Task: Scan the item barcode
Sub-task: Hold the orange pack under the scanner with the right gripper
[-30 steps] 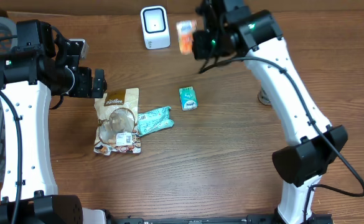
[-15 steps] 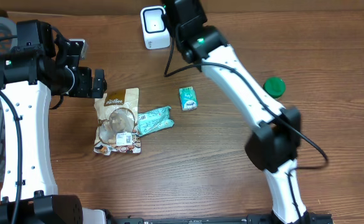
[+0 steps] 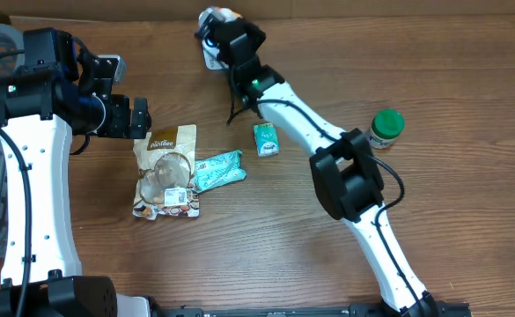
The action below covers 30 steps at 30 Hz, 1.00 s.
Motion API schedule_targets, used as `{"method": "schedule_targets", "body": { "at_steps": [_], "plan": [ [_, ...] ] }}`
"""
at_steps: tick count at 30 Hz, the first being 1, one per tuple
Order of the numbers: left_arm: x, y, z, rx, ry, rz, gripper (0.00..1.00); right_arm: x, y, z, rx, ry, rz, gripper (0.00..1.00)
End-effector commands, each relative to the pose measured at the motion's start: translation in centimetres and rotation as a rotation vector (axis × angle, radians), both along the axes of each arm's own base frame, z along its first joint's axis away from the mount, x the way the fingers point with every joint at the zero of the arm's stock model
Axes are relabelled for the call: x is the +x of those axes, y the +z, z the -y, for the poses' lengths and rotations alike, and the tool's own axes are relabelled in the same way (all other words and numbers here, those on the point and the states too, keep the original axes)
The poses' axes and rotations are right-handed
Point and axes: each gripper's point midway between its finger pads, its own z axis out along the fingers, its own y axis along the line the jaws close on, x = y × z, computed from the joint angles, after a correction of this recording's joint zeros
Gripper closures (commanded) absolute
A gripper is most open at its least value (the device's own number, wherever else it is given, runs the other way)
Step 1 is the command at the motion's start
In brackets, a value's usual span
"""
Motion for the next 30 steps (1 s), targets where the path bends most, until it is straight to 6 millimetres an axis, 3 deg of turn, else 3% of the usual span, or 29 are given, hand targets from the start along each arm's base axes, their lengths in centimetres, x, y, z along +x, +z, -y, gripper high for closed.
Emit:
{"method": "schedule_targets", "body": {
  "at_steps": [1, 16, 20, 25, 30],
  "plan": [
    [0.2, 1.0, 0.1, 0.012, -0.020, 0.037, 0.00, -0.1, -1.1, -1.0, -0.106, 0.053, 0.012, 0.96],
    [0.2, 1.0, 0.1, 0.012, -0.020, 0.037, 0.00, 0.2, 0.9, 0.2, -0.063, -0.045, 0.066, 0.96],
    [0.2, 1.0, 0.1, 0.012, -0.020, 0.037, 0.00, -0.2, 4.2, 0.2, 0.111, -0.081, 0.082, 0.96],
    [0.2, 1.0, 0.1, 0.012, -0.020, 0.037, 0.00, -2.0, 10.7, 1.4, 0.258, -0.094, 0.059, 0.96],
    [0.2, 1.0, 0.1, 0.012, -0.020, 0.037, 0.00, -6.1, 16.0, 2.5, 0.458, -0.048, -0.099, 0.96]
  ]
}}
